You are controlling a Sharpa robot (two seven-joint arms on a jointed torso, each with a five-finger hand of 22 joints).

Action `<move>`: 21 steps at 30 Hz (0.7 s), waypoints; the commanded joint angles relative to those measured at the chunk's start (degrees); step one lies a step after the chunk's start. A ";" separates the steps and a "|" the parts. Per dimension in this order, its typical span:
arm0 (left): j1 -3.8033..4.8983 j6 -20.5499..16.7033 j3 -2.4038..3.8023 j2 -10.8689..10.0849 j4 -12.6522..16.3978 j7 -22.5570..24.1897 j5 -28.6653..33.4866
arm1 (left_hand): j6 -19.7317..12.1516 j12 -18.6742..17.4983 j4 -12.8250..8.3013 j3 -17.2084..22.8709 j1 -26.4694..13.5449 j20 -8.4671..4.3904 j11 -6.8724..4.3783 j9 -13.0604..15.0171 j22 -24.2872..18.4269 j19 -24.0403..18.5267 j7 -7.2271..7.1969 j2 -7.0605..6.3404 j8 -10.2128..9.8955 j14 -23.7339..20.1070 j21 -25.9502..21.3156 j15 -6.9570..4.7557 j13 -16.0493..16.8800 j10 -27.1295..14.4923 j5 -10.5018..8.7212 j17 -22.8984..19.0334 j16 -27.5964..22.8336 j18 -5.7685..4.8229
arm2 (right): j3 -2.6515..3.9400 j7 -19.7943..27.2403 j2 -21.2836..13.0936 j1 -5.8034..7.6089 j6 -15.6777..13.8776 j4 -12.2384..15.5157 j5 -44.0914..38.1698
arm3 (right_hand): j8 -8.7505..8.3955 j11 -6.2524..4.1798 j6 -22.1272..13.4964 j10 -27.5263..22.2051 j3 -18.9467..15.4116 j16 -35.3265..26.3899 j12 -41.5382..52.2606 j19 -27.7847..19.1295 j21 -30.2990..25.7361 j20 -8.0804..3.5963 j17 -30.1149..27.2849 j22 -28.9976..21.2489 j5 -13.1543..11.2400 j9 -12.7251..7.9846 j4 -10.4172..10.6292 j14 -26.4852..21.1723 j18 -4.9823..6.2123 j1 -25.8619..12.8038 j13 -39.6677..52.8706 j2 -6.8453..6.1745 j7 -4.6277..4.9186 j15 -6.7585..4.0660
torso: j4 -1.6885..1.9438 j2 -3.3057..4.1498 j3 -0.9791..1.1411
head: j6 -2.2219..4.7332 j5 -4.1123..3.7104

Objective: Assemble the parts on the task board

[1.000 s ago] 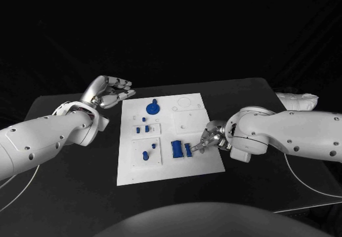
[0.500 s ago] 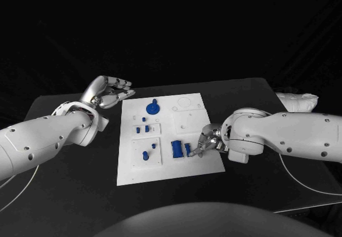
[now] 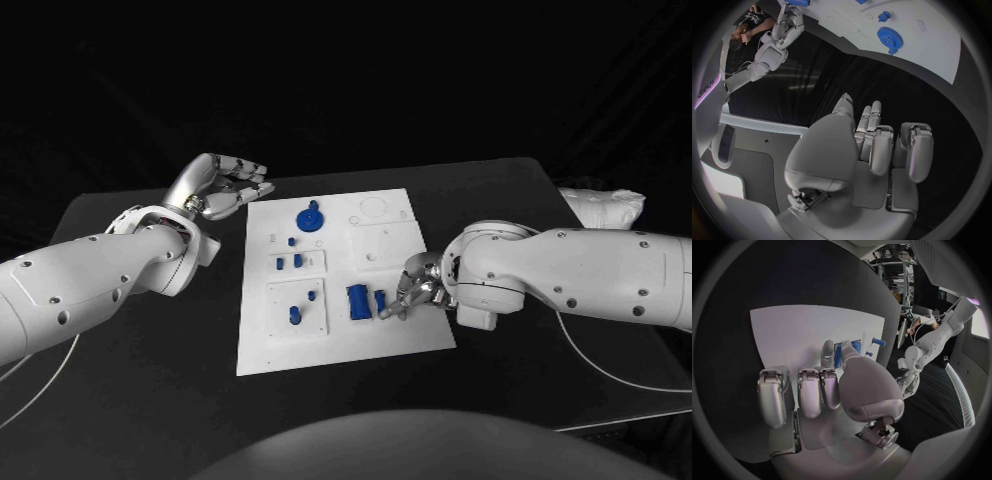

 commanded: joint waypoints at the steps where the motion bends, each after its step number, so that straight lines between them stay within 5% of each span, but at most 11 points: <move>1: 0.03 0.52 0.04 0.09 0.12 0.24 -0.32 | 0.26 0.08 0.12 -0.27 0.15 -0.53 -0.27 0.00 15.09 6.03 -0.11 0.19 -0.10 3.44 0.14 -0.25 -0.01 0.08 0.30 7.97 -0.28 -0.43 | -0.05 -2.14 0.29 -0.16 0.95 -0.36 -0.82 | 0.35 -0.41 -0.36 6.11 -0.34 0.23 0.16 5.99 0.26 -0.23 15.10 15.07 0.06 0.21 0.09 6.08 -0.38 0.34 15.00 0.68 -0.03 -0.31 | -0.05 0.00 -0.03 | 0.01 0.01; 21: 0.03 0.57 0.04 0.14 0.03 0.23 -0.32 | 0.26 0.08 0.12 -0.27 0.15 -0.53 -0.27 0.00 15.09 6.03 -0.11 0.19 -0.10 3.44 0.14 -0.25 -0.01 0.08 0.30 7.97 -0.28 -0.43 | -0.04 -2.22 0.90 -0.21 1.06 -1.24 -1.61 | 0.51 -0.63 -0.90 6.11 -0.04 0.23 0.16 5.99 0.26 -0.41 15.10 15.07 0.03 1.84 -0.90 6.08 -0.38 2.97 15.00 1.58 -0.28 -0.52 | -0.03 -0.02 -0.02 | 0.01 -0.11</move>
